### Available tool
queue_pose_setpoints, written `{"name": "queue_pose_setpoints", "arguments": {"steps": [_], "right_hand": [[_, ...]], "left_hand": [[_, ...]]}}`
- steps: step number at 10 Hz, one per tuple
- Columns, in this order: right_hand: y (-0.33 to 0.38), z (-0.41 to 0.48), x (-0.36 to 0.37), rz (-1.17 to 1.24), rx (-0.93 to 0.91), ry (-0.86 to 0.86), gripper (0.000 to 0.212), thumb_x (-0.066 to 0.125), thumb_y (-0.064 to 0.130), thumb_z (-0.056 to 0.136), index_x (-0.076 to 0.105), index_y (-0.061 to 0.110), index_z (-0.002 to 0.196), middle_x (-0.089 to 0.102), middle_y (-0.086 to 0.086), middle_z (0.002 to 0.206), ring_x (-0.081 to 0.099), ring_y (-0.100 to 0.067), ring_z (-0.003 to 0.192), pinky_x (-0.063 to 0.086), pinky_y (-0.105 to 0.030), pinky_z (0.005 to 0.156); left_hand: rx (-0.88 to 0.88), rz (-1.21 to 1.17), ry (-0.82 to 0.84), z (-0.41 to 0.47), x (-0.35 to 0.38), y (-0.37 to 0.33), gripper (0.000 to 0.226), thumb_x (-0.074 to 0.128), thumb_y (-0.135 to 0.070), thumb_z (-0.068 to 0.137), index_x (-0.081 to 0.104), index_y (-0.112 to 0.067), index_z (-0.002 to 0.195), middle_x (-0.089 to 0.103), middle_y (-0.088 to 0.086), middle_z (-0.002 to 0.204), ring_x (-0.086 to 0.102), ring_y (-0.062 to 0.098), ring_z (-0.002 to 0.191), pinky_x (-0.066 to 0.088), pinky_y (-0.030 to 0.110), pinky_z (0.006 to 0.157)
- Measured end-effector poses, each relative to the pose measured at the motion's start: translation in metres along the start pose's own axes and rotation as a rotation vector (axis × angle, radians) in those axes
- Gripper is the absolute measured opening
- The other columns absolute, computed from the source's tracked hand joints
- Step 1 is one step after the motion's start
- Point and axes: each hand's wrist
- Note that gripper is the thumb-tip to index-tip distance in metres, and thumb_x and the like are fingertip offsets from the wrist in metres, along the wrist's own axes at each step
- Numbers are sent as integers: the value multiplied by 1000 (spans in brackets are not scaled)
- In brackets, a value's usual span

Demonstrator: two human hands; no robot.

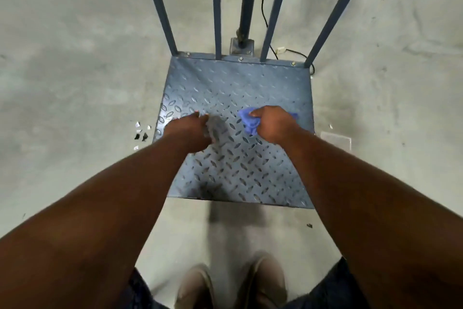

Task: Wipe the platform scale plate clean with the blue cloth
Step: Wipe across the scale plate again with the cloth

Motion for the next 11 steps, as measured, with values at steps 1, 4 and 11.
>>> {"name": "queue_pose_setpoints", "arguments": {"steps": [1,4,11], "right_hand": [[32,-10,-27,102,-46,-158,51,53,13,94,59,26,142,59,-9,141,56,-33,130,46,-38,104],[63,-83,-113,125,-123,-317,41,52,11,95,37,43,115,53,-6,149,53,-28,130,39,-33,94],[139,-300,-196,1353,5,-399,23,71,18,79,55,7,92,70,-15,79,78,-31,77,56,-33,65]], "left_hand": [[7,46,-111,-12,-51,6,79,57,-63,101,29,-30,167,27,5,176,38,34,156,36,50,124],[-5,80,-277,-94,-160,-10,74,50,-63,104,32,-27,166,30,4,175,36,28,158,21,50,130],[-8,100,-628,-323,-283,-53,87,55,-68,99,22,-27,169,12,2,180,19,22,165,11,53,133]]}}
Point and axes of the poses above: each hand's wrist, its own z-axis towards the middle knuckle, its own x-axis out of the palm, y = z × x
